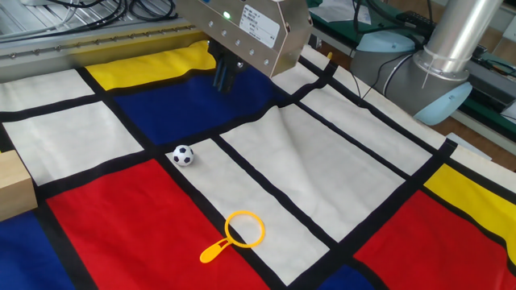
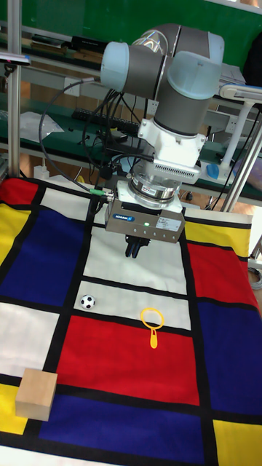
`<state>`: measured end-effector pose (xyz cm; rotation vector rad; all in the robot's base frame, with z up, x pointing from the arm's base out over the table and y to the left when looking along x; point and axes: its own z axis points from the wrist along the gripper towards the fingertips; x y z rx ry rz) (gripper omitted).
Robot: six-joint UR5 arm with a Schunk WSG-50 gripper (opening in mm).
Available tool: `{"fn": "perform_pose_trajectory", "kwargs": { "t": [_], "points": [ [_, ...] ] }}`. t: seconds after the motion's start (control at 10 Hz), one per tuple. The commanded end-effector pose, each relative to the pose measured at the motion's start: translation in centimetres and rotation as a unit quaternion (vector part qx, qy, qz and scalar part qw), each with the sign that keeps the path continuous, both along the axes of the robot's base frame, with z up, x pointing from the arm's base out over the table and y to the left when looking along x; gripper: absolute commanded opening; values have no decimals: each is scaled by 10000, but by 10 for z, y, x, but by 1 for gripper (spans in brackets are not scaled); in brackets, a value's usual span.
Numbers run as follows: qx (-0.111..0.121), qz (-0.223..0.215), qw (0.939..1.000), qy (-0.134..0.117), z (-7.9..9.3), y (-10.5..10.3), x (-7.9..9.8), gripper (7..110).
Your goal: Attach the bubble ring to the ball
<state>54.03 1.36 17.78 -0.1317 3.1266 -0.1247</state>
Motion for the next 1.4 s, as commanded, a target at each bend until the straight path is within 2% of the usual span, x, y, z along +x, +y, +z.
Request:
{"fn": "perform_pose_trajectory", "kwargs": {
  "t": [0.0,0.4,0.9,1.3],
  "points": [
    [72,-88,9999,-44,1,3,2,7],
    [383,-307,9984,-290,0,15,14,7],
    [385,-422,9967,-573,1,13,28,7],
    [399,-408,9968,-564,1,14,28,7]
  ]
}}
